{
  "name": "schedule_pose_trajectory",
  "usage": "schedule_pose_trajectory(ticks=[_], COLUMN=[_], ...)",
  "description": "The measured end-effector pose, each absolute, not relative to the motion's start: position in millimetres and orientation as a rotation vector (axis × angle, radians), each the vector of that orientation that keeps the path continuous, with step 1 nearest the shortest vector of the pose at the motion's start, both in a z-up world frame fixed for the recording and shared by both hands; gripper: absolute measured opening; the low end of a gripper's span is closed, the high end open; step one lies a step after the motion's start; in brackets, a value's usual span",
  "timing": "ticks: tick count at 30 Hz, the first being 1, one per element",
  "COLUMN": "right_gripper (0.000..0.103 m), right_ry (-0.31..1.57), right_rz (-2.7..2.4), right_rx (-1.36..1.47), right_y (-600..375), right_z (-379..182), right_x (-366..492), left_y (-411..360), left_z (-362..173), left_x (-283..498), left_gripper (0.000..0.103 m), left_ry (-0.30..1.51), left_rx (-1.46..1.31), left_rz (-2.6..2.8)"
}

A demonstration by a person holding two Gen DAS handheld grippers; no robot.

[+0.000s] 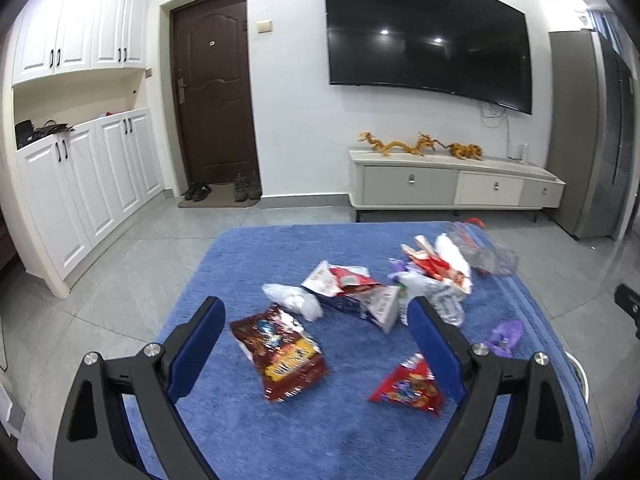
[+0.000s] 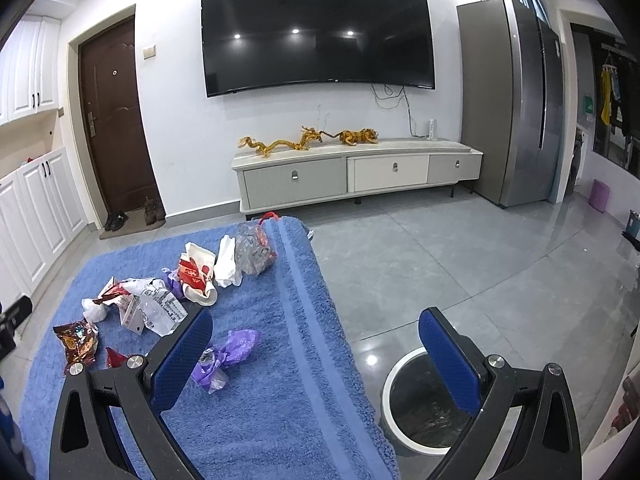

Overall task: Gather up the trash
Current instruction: 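Grasp the red chip bag with left gripper while right gripper grasps purple wrapper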

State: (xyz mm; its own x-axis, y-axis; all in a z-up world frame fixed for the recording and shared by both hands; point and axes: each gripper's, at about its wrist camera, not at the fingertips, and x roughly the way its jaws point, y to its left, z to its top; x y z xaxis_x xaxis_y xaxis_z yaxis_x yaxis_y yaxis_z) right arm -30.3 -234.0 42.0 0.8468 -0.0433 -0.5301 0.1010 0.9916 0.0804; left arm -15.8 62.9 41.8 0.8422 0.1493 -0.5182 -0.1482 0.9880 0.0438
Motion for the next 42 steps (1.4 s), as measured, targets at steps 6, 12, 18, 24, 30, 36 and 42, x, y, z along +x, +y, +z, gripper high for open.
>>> schedule_pose_trajectory(ticks=[6,12,18,24,30,36,42], right_gripper=[0.103,0.103,0.088,0.06,0.042,0.032,0.03], right_ry=[0.614,0.702,0.805,0.896,0.934,0.912,0.851], right_rz=[-0.009,0.107,0.227,0.307,0.384,0.429,0.449], right_rx=[0.125,0.158,0.183,0.196,0.25,0.258,0.248], right_y=[-228,-211,-186,-166,-167,-169,-176], right_z=[22,-3,-30,-56,-67,-63,-43], right_x=[-14,9,32,55,61,50,29], left_y=[78,49,22,17,17,19,34], left_z=[28,-5,-39,-61,-89,-86,-70], left_x=[-3,0,22,45,60,51,34], left_gripper=[0.092,0.092,0.092,0.082,0.055,0.023,0.011], left_ry=[0.612,0.704,0.797,0.866,0.966,0.953,0.939], left_rx=[-0.01,-0.004,0.021,0.017,-0.035,-0.072,-0.094], left_rz=[0.099,-0.133,-0.252,-0.285,-0.352,-0.373,-0.354])
